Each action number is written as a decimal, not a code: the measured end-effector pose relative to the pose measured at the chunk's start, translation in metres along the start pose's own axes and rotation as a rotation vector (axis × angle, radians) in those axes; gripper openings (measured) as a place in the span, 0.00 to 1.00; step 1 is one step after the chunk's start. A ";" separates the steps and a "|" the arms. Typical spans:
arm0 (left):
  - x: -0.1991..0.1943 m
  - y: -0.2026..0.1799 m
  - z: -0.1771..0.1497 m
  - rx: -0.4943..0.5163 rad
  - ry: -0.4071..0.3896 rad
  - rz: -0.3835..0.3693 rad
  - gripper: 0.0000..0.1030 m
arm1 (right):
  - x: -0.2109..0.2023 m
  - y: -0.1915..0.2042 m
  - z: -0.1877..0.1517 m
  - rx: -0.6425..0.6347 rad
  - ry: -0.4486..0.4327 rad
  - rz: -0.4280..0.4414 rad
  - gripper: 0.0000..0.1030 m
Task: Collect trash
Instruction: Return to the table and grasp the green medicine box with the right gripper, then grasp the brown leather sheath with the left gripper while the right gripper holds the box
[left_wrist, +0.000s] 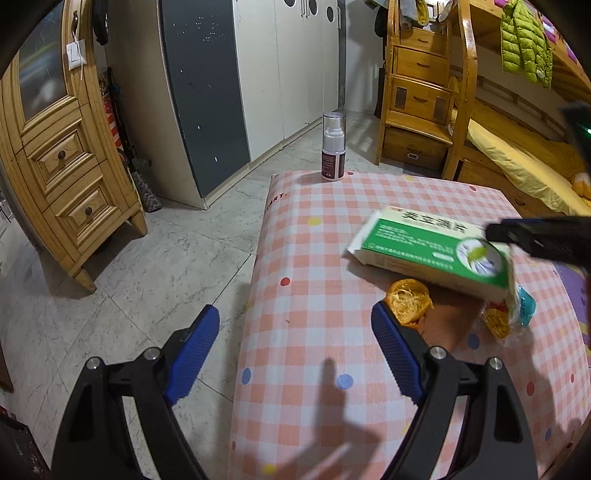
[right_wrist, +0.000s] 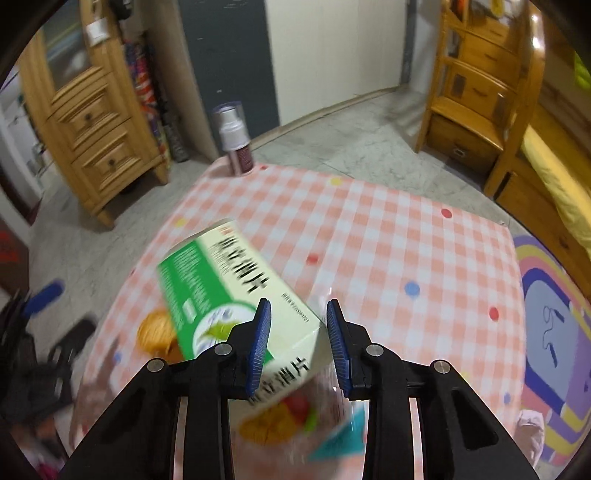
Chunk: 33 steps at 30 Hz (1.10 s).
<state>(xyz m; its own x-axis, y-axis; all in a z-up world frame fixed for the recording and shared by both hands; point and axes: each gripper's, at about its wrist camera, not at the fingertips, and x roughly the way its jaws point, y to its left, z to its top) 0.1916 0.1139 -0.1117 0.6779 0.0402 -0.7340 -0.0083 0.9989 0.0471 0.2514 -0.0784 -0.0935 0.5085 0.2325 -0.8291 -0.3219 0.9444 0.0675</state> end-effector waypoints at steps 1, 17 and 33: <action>0.000 0.001 0.000 0.002 -0.002 0.000 0.80 | -0.007 0.002 -0.003 -0.016 -0.010 0.019 0.41; -0.011 0.009 -0.007 -0.033 0.017 -0.018 0.80 | 0.017 0.036 -0.018 -0.307 0.022 0.071 0.86; -0.029 -0.044 -0.037 0.063 0.025 -0.132 0.80 | -0.074 0.003 -0.063 -0.133 -0.204 -0.078 0.80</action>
<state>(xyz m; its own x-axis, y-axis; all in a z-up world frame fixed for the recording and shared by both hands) 0.1447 0.0695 -0.1174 0.6514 -0.0904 -0.7533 0.1265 0.9919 -0.0097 0.1623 -0.1071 -0.0675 0.6823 0.2149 -0.6987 -0.3709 0.9254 -0.0775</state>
